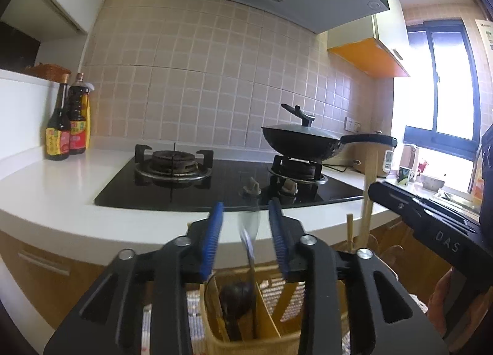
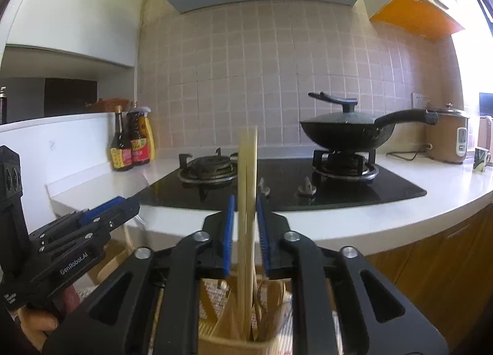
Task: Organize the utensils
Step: 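Open both grippers to drop the spoon and chopstick into the basket, then grasp the last chopstick with the left gripper while the right gripper grasps the black spoon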
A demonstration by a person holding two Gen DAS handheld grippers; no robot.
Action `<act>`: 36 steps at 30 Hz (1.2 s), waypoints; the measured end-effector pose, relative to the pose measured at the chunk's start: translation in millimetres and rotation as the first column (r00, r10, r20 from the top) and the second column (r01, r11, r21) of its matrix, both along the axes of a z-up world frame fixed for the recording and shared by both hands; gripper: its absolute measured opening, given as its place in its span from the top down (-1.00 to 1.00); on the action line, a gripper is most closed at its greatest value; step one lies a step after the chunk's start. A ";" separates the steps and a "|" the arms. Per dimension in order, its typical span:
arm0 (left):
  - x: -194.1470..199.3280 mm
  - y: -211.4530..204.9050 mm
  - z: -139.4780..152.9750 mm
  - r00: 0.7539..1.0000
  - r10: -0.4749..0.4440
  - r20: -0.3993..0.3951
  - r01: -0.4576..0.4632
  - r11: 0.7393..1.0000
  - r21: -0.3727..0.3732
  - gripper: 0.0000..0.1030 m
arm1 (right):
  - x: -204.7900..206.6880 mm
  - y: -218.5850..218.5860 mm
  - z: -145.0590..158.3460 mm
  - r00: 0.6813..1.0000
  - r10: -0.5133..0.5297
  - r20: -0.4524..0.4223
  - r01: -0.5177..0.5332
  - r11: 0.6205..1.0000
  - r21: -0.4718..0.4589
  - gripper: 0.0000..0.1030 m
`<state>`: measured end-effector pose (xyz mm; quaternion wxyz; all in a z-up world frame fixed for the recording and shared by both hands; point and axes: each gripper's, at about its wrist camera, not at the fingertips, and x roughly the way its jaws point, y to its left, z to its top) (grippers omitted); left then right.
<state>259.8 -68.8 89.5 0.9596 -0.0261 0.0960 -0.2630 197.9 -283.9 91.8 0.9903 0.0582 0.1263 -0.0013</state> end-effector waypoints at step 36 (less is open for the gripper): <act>-123.4 26.1 -91.1 0.889 0.065 -0.453 0.098 0.940 0.328 0.04 | -124.3 59.8 -125.8 0.785 0.161 -0.598 -0.157 0.986 0.059 -0.16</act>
